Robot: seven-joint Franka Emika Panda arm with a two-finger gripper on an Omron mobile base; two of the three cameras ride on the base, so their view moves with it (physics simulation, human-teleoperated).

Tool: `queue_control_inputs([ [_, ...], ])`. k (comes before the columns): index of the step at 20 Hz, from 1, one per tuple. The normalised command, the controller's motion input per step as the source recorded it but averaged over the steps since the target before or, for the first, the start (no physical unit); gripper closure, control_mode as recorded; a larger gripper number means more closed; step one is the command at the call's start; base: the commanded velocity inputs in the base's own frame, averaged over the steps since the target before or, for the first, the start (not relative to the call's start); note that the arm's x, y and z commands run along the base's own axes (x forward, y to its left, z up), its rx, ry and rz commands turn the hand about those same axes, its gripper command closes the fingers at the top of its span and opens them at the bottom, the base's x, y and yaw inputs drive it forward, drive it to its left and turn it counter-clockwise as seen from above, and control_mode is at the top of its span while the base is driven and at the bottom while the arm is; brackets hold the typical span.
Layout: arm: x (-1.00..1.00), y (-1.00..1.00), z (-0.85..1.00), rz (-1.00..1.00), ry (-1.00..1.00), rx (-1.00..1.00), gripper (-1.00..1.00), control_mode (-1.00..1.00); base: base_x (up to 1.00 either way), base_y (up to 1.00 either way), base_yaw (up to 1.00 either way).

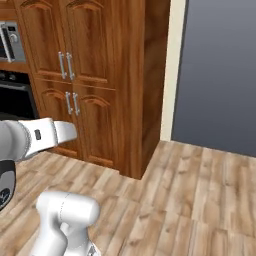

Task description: Pick the egg and butter from the fridge and place them by the bowl for mixing.

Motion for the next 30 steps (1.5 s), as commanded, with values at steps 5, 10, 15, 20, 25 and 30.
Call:
queue_control_inputs([
  [5,0.0,0.0,0.0,0.0,0.0,0.0,-1.0,1.0,1.0,-0.07,0.61],
  [10,0.0,0.0,0.0,0.0,0.0,0.0,-1.0,1.0,1.0,-0.08,0.62],
  [15,0.0,0.0,0.0,0.0,0.0,0.0,-1.0,1.0,1.0,-0.01,0.69],
  [20,0.0,0.0,0.0,0.0,0.0,0.0,-1.0,1.0,1.0,0.0,0.66],
  [25,0.0,0.0,0.0,0.0,0.0,0.0,-1.0,1.0,1.0,0.04,0.66],
  [30,0.0,0.0,0.0,0.0,0.0,0.0,-1.0,1.0,0.85,0.35,0.61],
])
